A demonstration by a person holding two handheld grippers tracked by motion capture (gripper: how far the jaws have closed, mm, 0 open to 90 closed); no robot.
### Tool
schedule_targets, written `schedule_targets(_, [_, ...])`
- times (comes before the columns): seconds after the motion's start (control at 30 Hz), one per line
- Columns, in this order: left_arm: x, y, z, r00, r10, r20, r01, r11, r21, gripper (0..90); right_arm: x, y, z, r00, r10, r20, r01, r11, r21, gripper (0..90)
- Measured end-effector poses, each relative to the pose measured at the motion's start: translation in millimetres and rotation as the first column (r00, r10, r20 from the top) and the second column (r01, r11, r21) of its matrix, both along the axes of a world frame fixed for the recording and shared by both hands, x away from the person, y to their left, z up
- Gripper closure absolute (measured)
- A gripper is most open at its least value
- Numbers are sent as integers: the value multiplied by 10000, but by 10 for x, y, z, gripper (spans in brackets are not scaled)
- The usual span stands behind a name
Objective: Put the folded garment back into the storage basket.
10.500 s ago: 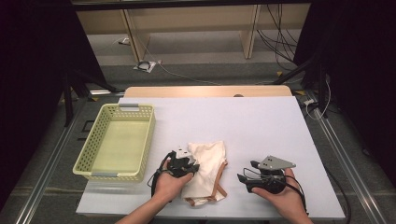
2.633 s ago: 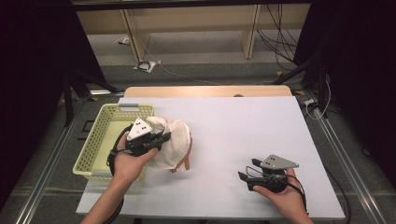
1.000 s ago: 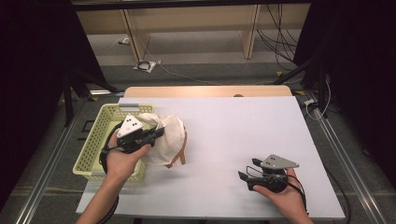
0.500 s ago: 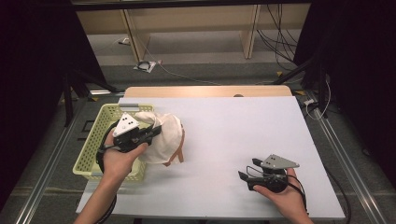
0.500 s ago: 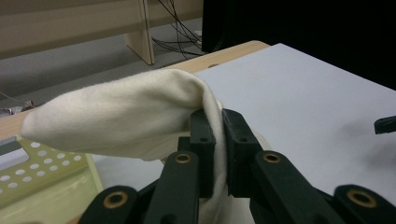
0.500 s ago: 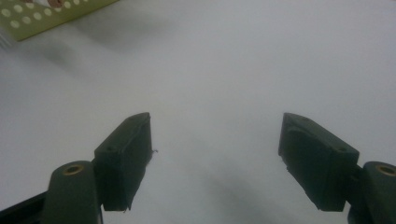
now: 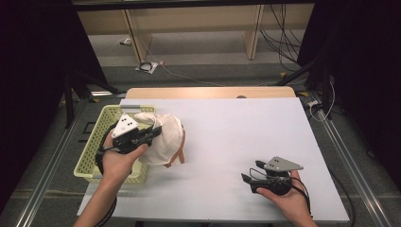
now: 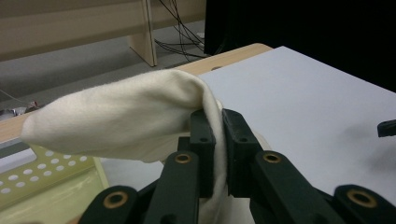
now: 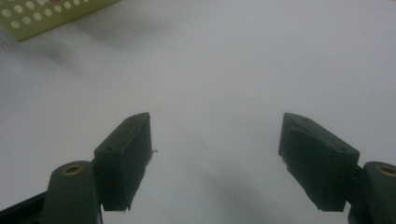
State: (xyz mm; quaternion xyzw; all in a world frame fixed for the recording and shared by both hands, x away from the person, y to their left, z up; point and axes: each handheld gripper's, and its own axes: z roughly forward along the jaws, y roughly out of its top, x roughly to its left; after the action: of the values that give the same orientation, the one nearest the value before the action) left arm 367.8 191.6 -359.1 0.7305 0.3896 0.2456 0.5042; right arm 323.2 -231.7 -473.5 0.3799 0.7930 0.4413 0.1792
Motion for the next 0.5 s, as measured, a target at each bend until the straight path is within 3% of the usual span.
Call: schedule_targets(0.5, [2, 47, 22, 9999, 137, 64, -137, 9999, -80, 833, 0, 0, 0, 10000, -1, -3, 1, 10000, 12, 266])
